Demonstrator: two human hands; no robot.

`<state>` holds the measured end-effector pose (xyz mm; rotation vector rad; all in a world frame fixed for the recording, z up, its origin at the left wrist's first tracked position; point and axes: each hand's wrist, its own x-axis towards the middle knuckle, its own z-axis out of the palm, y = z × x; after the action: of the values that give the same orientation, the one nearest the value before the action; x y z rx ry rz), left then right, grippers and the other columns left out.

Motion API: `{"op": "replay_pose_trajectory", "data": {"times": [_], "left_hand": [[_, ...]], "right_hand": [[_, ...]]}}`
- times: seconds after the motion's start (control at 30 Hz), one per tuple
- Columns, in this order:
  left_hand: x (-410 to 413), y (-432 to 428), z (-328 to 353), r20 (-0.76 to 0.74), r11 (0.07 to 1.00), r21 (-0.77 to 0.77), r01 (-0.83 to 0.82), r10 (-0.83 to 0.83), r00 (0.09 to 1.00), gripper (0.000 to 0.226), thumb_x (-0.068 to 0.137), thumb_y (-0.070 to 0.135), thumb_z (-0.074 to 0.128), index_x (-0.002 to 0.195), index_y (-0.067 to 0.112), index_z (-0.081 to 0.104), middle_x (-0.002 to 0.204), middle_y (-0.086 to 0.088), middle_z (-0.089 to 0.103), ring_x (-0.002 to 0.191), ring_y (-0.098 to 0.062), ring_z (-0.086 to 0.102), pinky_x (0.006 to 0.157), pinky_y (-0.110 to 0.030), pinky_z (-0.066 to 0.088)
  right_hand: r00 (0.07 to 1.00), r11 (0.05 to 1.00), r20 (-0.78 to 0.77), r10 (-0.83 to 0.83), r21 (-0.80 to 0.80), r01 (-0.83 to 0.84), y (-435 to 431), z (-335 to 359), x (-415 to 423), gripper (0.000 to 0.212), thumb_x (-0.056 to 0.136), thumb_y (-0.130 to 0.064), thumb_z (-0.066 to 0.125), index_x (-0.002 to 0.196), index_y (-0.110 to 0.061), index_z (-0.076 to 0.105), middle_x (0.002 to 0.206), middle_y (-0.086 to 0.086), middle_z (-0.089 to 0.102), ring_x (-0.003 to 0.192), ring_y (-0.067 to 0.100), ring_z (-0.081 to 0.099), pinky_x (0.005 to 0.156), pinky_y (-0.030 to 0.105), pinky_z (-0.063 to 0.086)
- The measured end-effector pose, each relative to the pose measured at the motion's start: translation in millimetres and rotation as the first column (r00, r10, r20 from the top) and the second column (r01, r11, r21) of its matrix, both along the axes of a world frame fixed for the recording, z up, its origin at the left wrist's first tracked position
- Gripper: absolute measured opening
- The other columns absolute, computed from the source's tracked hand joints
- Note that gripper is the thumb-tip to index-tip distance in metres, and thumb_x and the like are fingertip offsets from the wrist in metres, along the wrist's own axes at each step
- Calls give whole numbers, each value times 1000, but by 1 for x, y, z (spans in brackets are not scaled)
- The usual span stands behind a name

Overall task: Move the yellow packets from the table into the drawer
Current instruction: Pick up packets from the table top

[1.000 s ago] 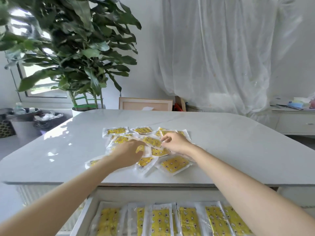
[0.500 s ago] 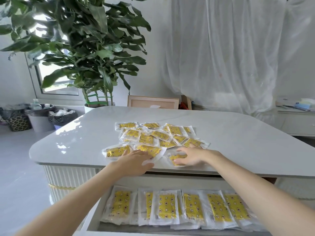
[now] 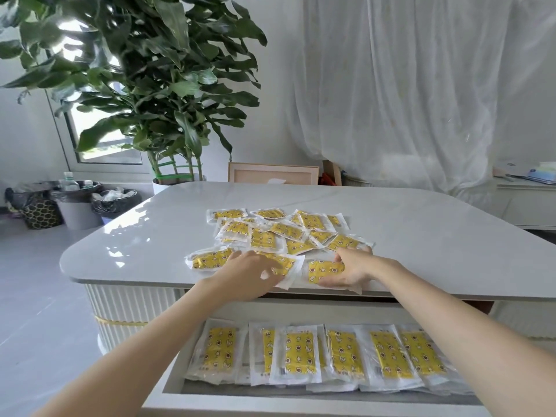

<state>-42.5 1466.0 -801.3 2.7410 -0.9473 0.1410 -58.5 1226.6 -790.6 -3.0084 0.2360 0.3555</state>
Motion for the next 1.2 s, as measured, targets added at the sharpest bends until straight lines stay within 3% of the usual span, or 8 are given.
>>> {"op": "replay_pose_trajectory", "data": {"times": [0.13, 0.27, 0.37, 0.53, 0.7, 0.8, 1.0, 1.2], "left_hand": [[24, -2, -3, -55, 993, -116, -21, 15, 998, 38, 100, 36, 40, 135, 27, 49, 137, 5, 49, 127, -16, 45, 105, -35, 37], [43, -4, -12, -158, 999, 19, -26, 29, 987, 56, 94, 52, 44, 144, 30, 35, 150, 7, 34, 138, -18, 23, 112, -43, 27], [49, -5, -13, -219, 996, 88, -12, 31, 975, 73, 86, 64, 46, 149, 33, 23, 155, 9, 22, 140, -24, 14, 114, -51, 23], [48, -7, -12, -160, 975, 223, -9, 46, 986, 73, 87, 68, 36, 150, 37, 15, 158, 10, 13, 141, -28, 15, 115, -51, 15], [48, -6, -10, -151, 941, 337, -17, 72, 986, 73, 83, 76, 29, 147, 47, 9, 158, 16, -5, 141, -29, 2, 114, -54, 8], [44, -4, -11, -148, 920, 391, 31, 30, 989, 82, 79, 75, 42, 145, 52, 0, 157, 17, -13, 142, -28, 0, 113, -54, 9], [42, -10, -21, -55, 925, 376, 47, -29, 998, 96, 73, 70, 59, 147, 41, 6, 155, 11, 1, 138, -28, 7, 111, -51, 10], [32, -15, -22, 23, 972, 231, 39, -45, 999, 77, 75, 72, 53, 126, 17, 34, 134, 0, 36, 134, -20, 19, 112, -44, 11]], "right_hand": [[996, 997, 38, -78, -17, 78, 6, 2, 2, 79, 66, -77, 61, 112, -15, 42, 117, 2, 49, 129, 28, 30, 95, 42, 34], [987, 976, 85, -136, 180, 119, 6, -1, 9, 111, 67, -61, 74, 146, -6, 20, 146, 6, 39, 131, 24, 41, 102, 35, 41], [981, 962, 92, -172, 229, 147, 3, -1, 12, 101, 65, -56, 79, 141, -8, 31, 140, 5, 45, 123, 22, 48, 96, 31, 44], [970, 929, 93, -224, 320, 184, 1, -4, 15, 95, 65, -51, 81, 138, -5, 39, 138, 7, 48, 123, 23, 50, 96, 30, 45], [911, 781, 136, -388, 574, 247, -4, -1, 16, 88, 69, -39, 83, 138, -4, 41, 136, 8, 50, 117, 24, 55, 84, 32, 49], [828, 621, 164, -537, 741, 256, -11, 1, 18, 71, 68, -32, 84, 125, -7, 52, 124, 10, 59, 108, 25, 61, 77, 31, 51], [703, 368, 97, -704, 897, 245, -25, -3, 16, 54, 68, -26, 85, 111, -7, 57, 111, 11, 67, 96, 28, 67, 76, 34, 52], [691, 300, 87, -717, 934, 193, -29, 1, 16, 40, 71, -23, 83, 102, -9, 61, 105, 12, 69, 93, 28, 69, 85, 40, 56]]}}
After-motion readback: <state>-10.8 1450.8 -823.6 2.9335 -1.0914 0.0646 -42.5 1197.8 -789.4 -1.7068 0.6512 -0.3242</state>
